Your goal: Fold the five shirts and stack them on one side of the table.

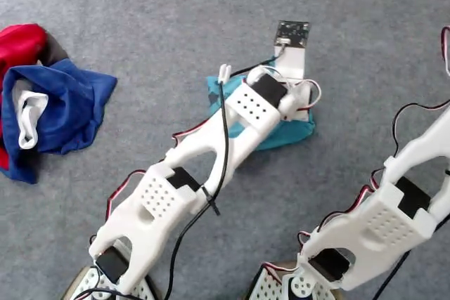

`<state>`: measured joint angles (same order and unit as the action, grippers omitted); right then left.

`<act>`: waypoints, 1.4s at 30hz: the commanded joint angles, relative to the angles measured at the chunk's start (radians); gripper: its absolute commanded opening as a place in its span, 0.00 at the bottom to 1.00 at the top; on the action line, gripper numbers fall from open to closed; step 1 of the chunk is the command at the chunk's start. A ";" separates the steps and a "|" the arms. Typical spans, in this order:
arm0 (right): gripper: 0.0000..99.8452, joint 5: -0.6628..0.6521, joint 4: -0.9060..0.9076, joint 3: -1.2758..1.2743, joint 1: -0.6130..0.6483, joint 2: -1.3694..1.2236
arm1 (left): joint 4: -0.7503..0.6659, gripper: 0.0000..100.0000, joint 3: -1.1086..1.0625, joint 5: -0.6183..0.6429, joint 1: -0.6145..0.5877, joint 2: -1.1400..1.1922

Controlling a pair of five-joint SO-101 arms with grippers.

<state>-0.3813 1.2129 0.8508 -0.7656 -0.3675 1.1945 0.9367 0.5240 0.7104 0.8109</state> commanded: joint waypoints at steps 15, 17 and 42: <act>0.01 -0.035 0.018 0.039 0.008 0.054 | 0.081 0.27 0.156 0.092 0.016 0.023; 0.02 -0.064 0.028 0.039 0.031 0.054 | 0.112 0.28 0.202 0.137 -0.042 0.021; 0.02 -0.230 0.385 -0.044 0.881 -0.430 | 0.562 0.03 0.693 0.008 -0.722 0.506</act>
<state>-0.6007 1.5551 0.7894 0.0982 -0.7971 1.7300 1.4937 0.5485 0.0184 1.3019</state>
